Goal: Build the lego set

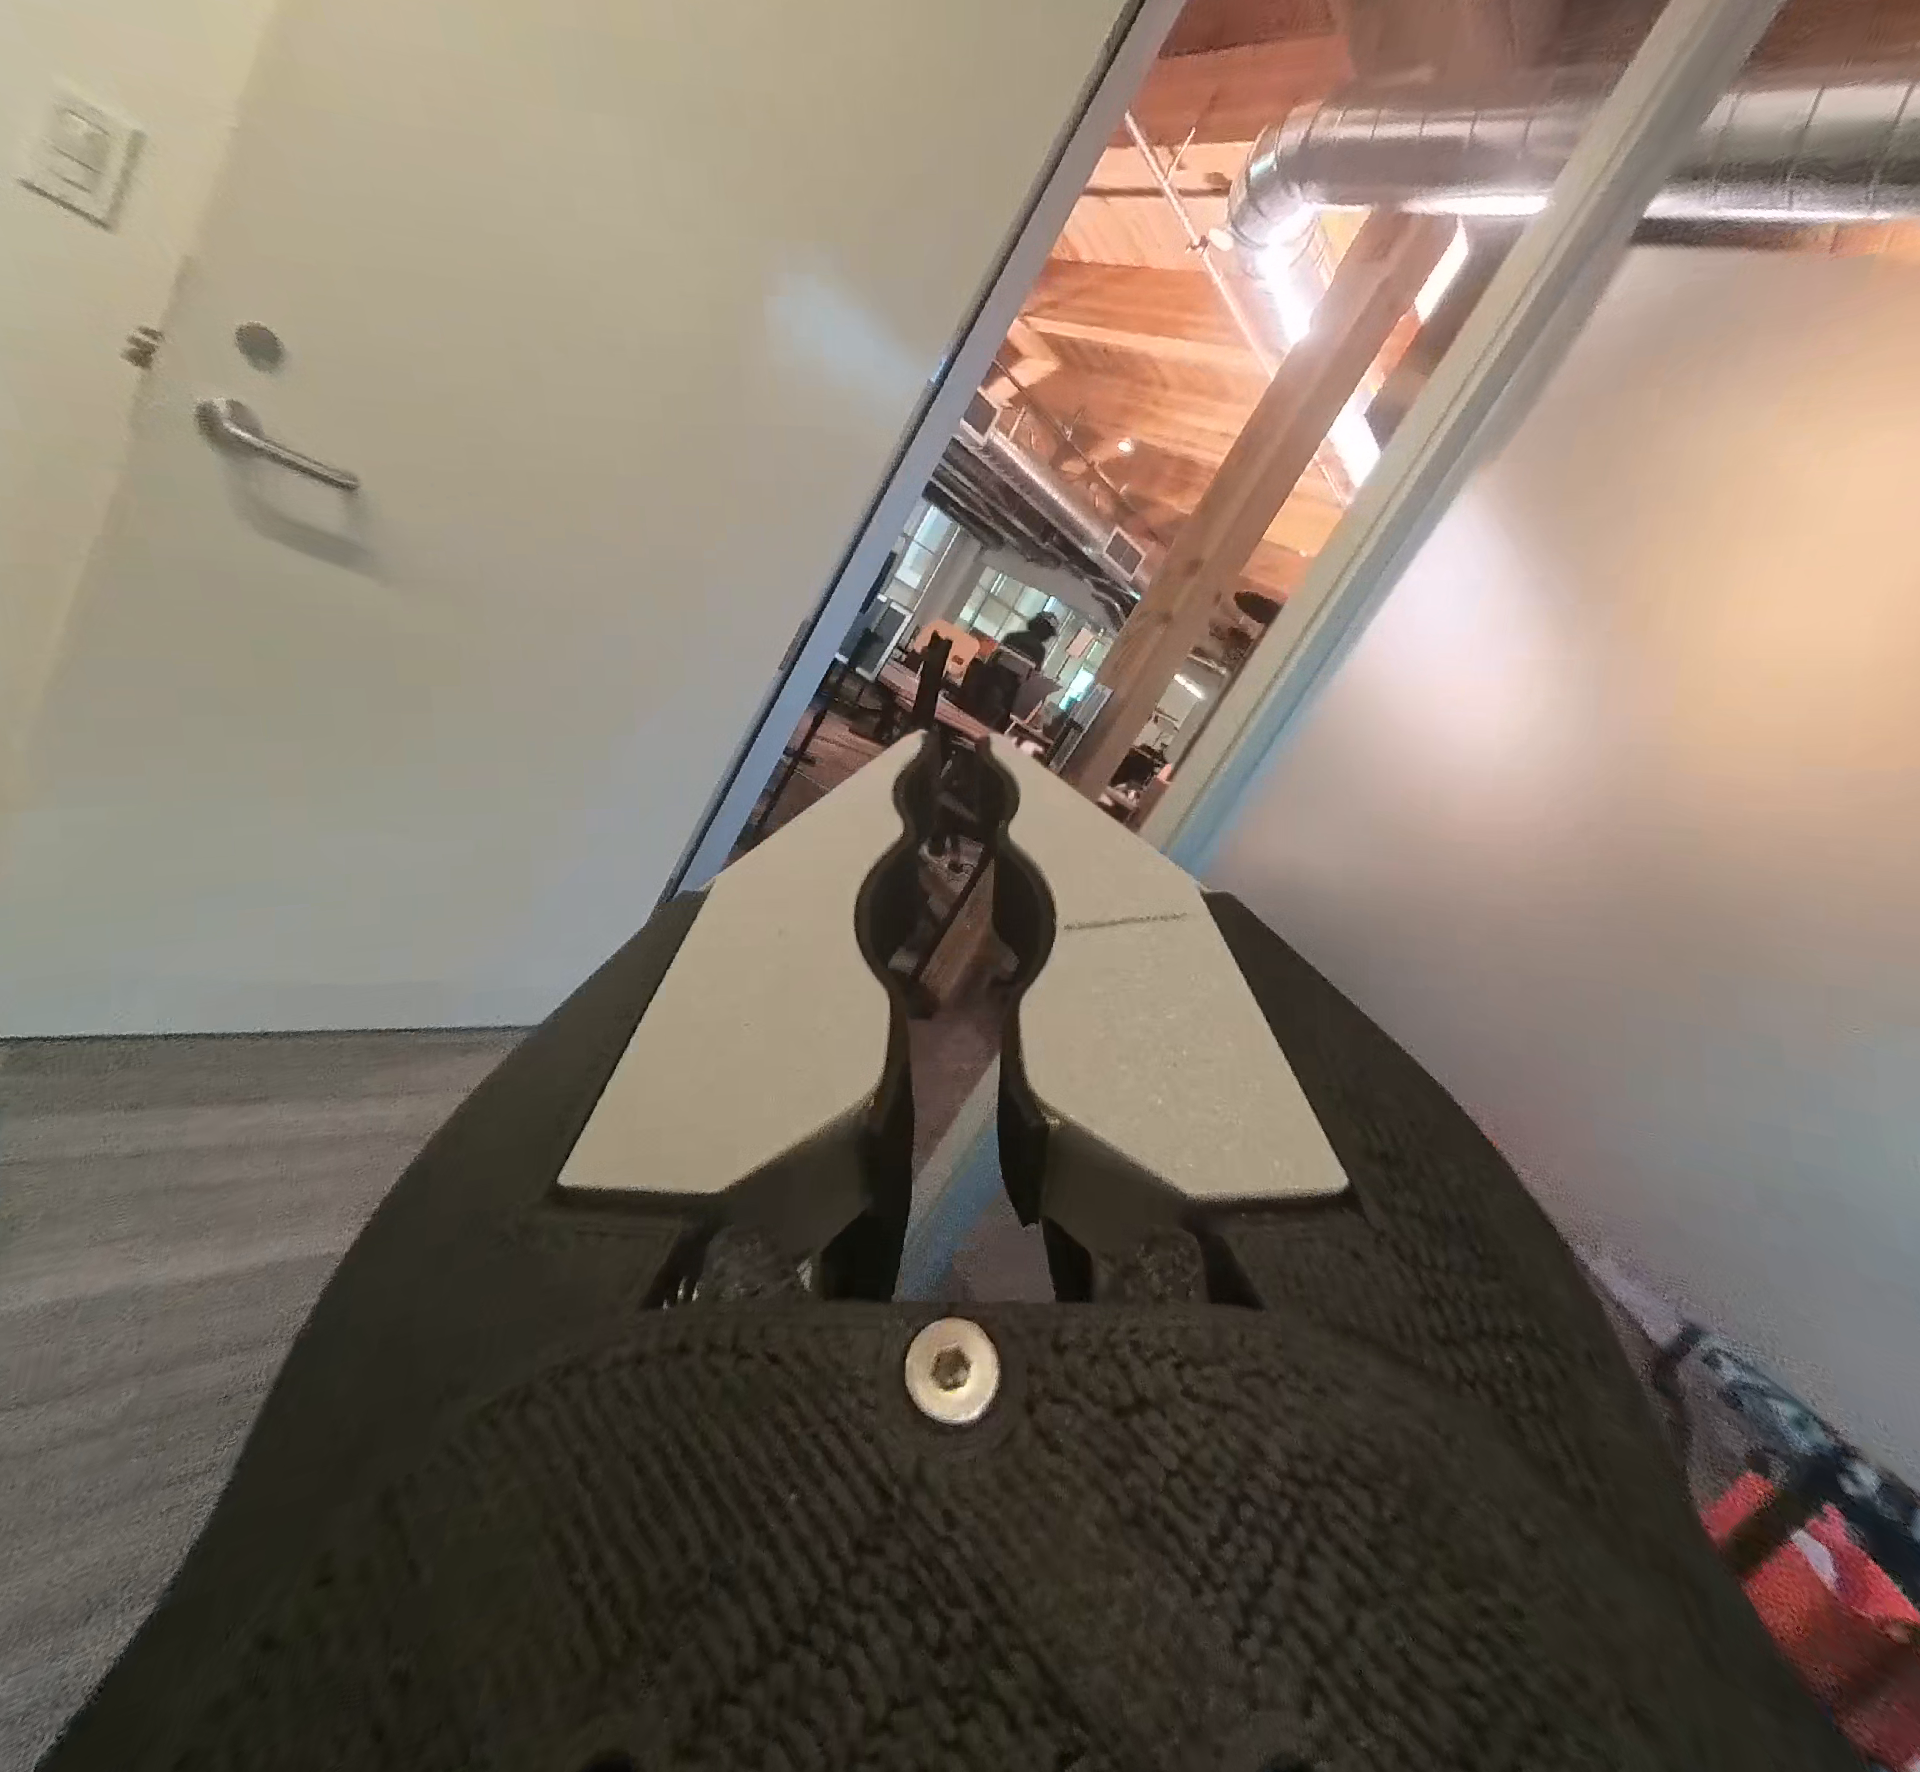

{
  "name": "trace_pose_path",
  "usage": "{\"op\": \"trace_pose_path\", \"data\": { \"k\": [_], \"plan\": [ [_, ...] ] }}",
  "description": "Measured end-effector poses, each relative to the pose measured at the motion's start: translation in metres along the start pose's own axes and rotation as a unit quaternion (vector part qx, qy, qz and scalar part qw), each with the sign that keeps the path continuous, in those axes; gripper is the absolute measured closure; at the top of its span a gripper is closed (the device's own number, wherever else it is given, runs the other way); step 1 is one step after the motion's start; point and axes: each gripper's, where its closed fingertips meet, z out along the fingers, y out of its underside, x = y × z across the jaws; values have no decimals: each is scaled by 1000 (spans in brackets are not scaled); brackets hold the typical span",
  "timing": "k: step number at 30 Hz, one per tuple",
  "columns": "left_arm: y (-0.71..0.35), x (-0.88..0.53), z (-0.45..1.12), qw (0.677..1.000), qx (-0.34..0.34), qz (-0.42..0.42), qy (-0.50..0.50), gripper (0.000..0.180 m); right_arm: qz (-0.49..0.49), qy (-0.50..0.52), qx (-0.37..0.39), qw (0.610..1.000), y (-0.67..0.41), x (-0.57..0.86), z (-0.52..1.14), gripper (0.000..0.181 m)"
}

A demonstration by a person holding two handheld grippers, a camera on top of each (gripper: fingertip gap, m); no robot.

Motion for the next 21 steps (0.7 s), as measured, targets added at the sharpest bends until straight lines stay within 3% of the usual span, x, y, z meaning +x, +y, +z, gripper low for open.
{"op": "trace_pose_path", "data": {
  "k": [5,10,15,21],
  "plan": [
    [51,-18,109,998,-52,37,18,180,6,-48,2,999,36,-4,176,178],
    [122,-85,193,993,-94,13,-69,180,-12,-115,25,993,73,-28,318,178],
    [189,-103,336,994,-94,12,-49,180,5,-74,64,995,120,-23,452,178],
    [217,-106,567,998,-58,-11,17,180,2,-63,26,998,185,-11,613,177]
  ]
}}
